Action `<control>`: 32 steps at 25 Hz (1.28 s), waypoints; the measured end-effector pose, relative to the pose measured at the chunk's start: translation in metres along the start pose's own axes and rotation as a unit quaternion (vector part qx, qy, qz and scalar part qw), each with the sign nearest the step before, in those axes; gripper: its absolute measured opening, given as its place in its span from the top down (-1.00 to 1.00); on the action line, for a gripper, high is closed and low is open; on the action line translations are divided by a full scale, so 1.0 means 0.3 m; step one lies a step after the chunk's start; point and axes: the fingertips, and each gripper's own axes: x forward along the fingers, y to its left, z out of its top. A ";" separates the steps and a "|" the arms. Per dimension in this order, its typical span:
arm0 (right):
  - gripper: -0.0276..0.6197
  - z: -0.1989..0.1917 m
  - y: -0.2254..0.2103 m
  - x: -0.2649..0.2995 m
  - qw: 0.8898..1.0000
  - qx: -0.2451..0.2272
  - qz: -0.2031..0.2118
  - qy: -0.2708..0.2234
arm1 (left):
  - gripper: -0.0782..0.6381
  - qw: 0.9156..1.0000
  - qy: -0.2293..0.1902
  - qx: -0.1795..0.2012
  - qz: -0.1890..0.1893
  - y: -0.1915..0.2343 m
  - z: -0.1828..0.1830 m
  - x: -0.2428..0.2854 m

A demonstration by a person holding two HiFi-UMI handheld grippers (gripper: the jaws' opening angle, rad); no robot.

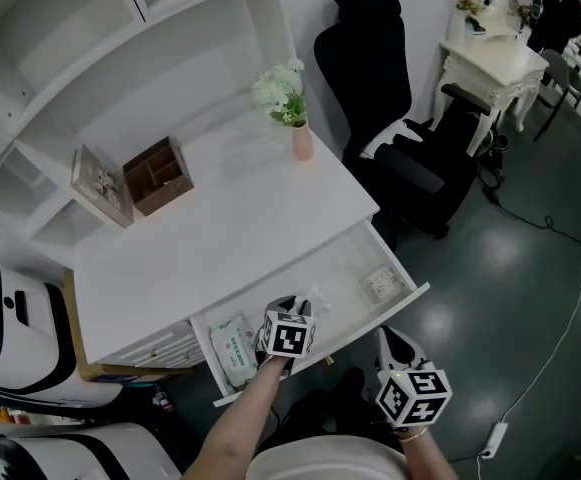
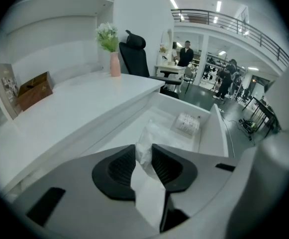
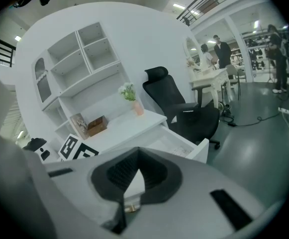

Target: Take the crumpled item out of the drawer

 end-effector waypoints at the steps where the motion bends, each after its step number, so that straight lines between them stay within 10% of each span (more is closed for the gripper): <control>1: 0.91 0.005 0.006 -0.001 1.000 -0.002 0.000 -0.003 | 0.52 1.000 -0.007 0.005 -0.001 -0.006 0.011 -0.018; 32: 0.91 0.112 0.205 -0.081 0.995 -0.060 -0.004 -0.076 | 0.52 0.976 -0.215 -0.012 -0.034 0.035 0.218 -0.570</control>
